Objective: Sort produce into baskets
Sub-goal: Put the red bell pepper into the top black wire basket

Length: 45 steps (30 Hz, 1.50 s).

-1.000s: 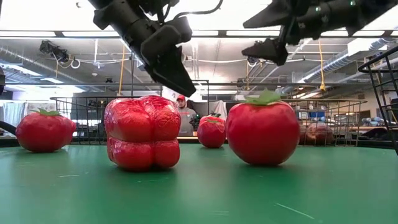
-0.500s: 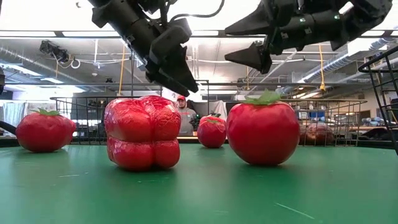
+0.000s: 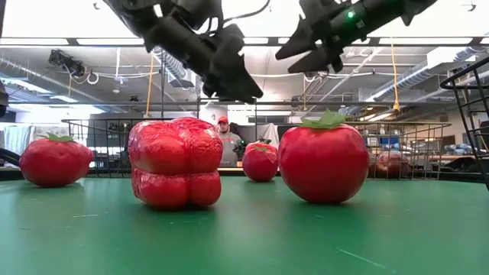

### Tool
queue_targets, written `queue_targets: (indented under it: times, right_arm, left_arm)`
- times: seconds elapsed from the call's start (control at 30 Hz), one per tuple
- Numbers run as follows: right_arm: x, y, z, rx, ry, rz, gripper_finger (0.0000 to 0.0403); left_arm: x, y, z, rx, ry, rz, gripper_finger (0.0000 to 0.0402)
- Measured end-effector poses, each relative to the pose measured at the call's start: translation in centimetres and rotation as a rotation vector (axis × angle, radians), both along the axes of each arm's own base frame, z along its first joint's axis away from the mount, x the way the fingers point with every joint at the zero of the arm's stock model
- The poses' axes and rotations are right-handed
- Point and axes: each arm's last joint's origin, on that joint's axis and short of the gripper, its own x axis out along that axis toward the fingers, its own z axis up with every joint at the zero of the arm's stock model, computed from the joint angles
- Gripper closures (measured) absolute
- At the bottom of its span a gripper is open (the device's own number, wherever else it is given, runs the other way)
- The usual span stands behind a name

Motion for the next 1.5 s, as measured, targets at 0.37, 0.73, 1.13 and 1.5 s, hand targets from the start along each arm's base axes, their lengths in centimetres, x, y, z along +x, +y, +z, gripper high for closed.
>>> queue_targets:
  times: [0.37,0.73,1.13,1.5]
  right_arm:
    - [-2.4,-1.7,1.4,-0.054,0.029,-0.228,0.0107]
    - [-2.7,-1.8,0.5,-0.050,0.112,-0.248,0.0108]
    - [-2.8,-2.7,0.5,-0.064,0.126,-0.275,0.0108]
    - [-2.8,-2.6,0.5,-0.067,0.129,-0.271,0.0108]
  left_arm:
    - [2.3,7.6,-2.9,-0.023,-0.052,0.028,0.0142]
    - [3.6,10.1,-5.1,0.029,0.004,0.099,0.0181]
    - [3.7,10.3,-6.0,0.022,0.030,0.048,0.0259]
    - [3.5,11.0,-6.5,0.011,0.048,0.069,0.0364]
